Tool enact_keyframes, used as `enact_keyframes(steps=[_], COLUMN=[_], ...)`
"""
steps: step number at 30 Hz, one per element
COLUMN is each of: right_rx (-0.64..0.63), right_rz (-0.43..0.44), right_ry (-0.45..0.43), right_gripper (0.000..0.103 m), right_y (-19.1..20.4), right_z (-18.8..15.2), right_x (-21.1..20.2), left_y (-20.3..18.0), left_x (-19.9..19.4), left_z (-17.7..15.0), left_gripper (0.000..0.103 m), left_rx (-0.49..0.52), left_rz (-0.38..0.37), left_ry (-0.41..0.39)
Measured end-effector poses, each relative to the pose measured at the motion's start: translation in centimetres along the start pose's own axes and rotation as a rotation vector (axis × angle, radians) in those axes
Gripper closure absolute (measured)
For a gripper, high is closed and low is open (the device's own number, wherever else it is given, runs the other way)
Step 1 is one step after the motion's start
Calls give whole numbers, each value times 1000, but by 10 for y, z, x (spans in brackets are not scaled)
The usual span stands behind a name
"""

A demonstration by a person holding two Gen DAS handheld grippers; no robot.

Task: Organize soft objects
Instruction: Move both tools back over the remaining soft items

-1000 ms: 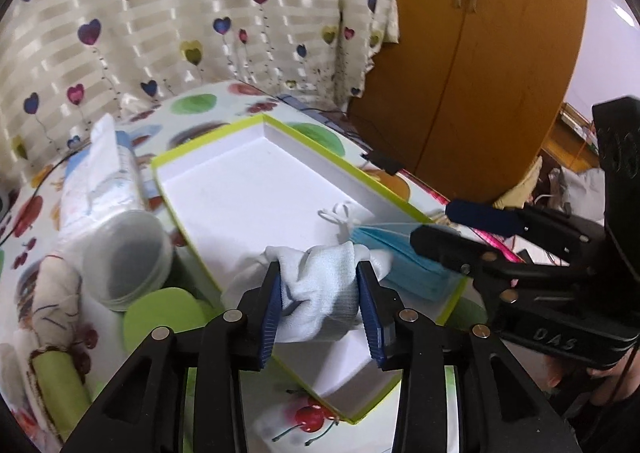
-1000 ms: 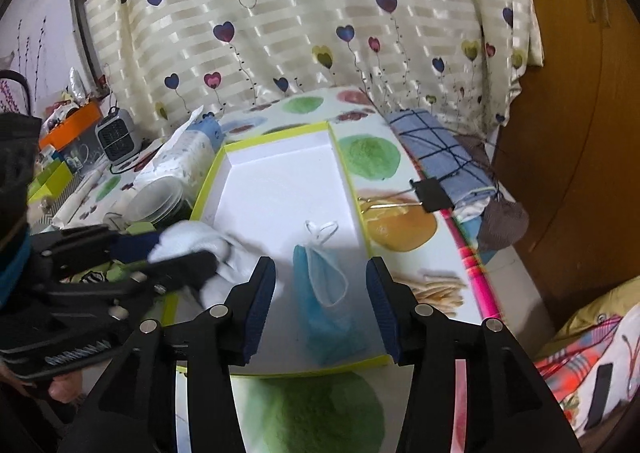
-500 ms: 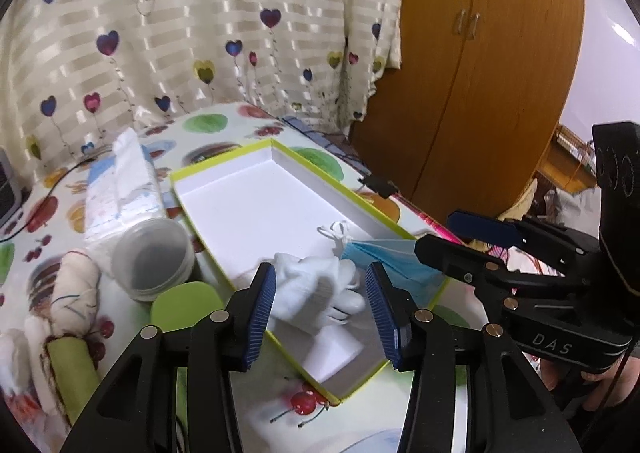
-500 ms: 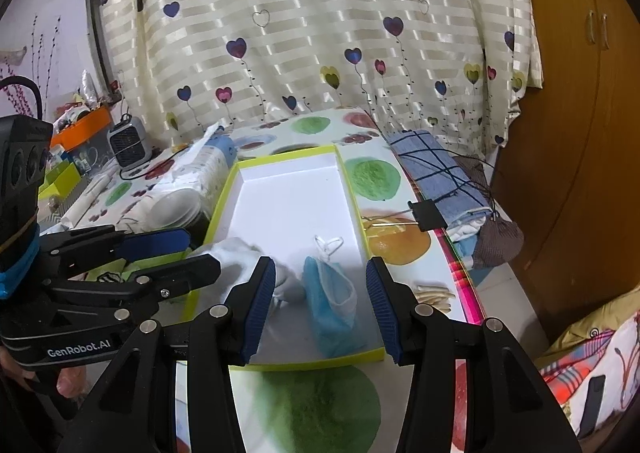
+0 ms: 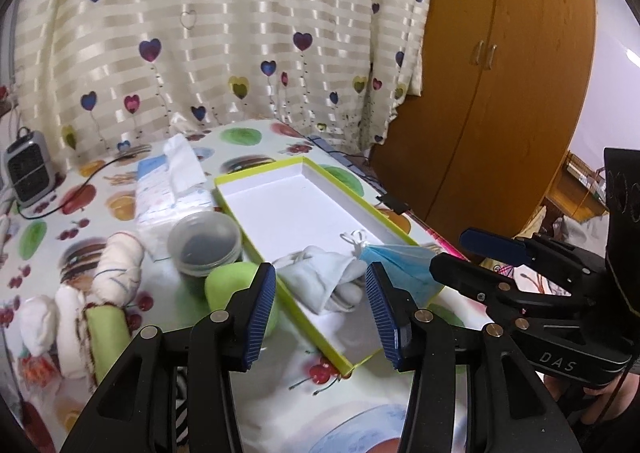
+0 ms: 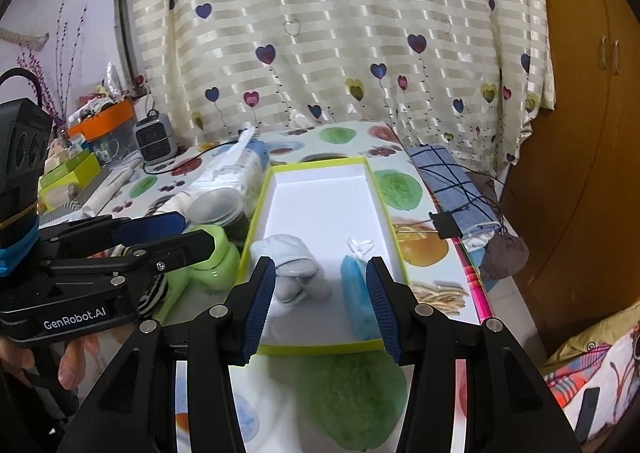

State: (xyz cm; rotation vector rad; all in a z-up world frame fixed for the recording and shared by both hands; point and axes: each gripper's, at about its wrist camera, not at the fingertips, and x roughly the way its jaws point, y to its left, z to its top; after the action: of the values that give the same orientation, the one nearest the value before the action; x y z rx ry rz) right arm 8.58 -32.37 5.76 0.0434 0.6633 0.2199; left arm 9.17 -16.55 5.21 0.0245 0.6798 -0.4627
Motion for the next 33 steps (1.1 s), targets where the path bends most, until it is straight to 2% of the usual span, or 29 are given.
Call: enact_keyframes(steps=[18, 33], right_rx=[-153, -213], right_rz=[142, 204], right_ry=[8, 41], right_gripper=[54, 54], right_y=[79, 112], right_z=[-7, -12], right_x=[-9, -3], left_y=[56, 93], left_x=[-60, -86], left_z=[-43, -77], left_gripper=[57, 57], left_rx=[-136, -211], left_rz=[98, 171], left_ry=[-36, -32])
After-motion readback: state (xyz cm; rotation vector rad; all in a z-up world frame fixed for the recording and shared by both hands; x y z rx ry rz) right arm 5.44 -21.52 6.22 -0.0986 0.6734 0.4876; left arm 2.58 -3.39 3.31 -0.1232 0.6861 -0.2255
